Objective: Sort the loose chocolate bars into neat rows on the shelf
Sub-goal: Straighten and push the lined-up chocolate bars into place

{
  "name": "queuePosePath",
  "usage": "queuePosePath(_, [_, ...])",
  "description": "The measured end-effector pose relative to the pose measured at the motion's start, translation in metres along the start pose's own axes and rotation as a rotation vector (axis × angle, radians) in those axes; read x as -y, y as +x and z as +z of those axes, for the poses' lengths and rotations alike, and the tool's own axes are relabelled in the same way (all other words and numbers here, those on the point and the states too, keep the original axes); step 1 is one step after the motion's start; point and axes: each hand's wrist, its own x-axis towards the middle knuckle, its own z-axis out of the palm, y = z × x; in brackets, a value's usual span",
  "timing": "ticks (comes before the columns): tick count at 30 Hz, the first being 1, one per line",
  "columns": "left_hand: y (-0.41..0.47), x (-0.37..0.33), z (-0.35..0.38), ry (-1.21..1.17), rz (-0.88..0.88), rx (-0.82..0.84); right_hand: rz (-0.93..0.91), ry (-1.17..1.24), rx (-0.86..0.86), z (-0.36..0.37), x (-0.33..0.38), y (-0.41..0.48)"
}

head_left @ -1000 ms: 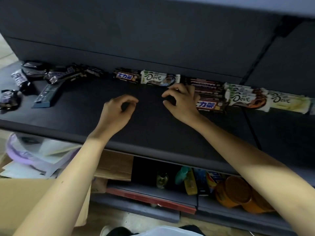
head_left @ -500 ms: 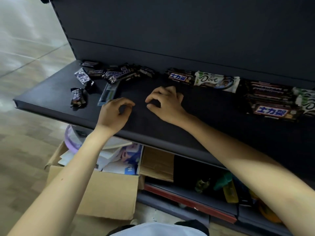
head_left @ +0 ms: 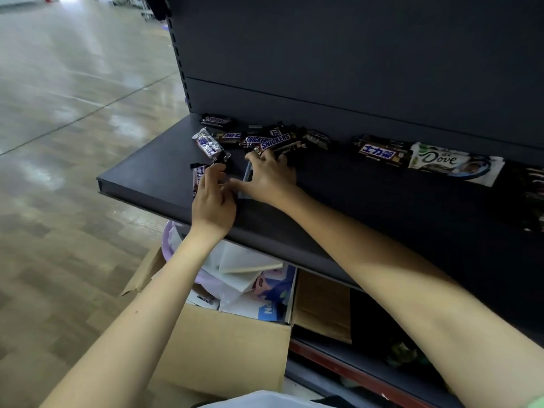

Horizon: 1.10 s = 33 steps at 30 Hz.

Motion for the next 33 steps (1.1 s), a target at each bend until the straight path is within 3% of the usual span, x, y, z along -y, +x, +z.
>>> queuePosePath(5, [0.000, 0.006, 0.001, 0.015, -0.029, 0.024, 0.003, 0.073, 0.040, -0.010, 0.001, 0.010])
queuePosePath(8, [0.000, 0.005, 0.003, 0.002, -0.039, 0.028, 0.025, 0.248, 0.047, -0.026, -0.014, 0.005])
queuePosePath(10, [0.001, 0.003, 0.003, 0.014, -0.069, 0.052, 0.150, 0.588, 0.064, -0.035, -0.027, -0.001])
queuePosePath(14, [0.005, -0.005, 0.003, -0.143, -0.105, 0.042, 0.391, 1.541, 0.262, -0.052, -0.054, -0.018])
queuePosePath(17, [0.009, -0.017, 0.006, -0.421, -0.157, 0.061, 0.432, 1.885, 0.306, -0.058, -0.069, -0.036])
queuePosePath(21, [0.009, -0.039, 0.012, -0.804, -0.395, 0.236, 0.419, 1.916, 0.286, -0.062, -0.072, -0.056])
queuePosePath(25, [0.002, -0.052, 0.021, -0.813, -0.394, 0.468, 0.400, 1.969, 0.257, -0.059, -0.069, -0.070])
queuePosePath(33, [-0.008, -0.065, 0.028, -0.902, -0.381, 0.406, 0.417, 1.467, 0.188, -0.063, -0.075, -0.091])
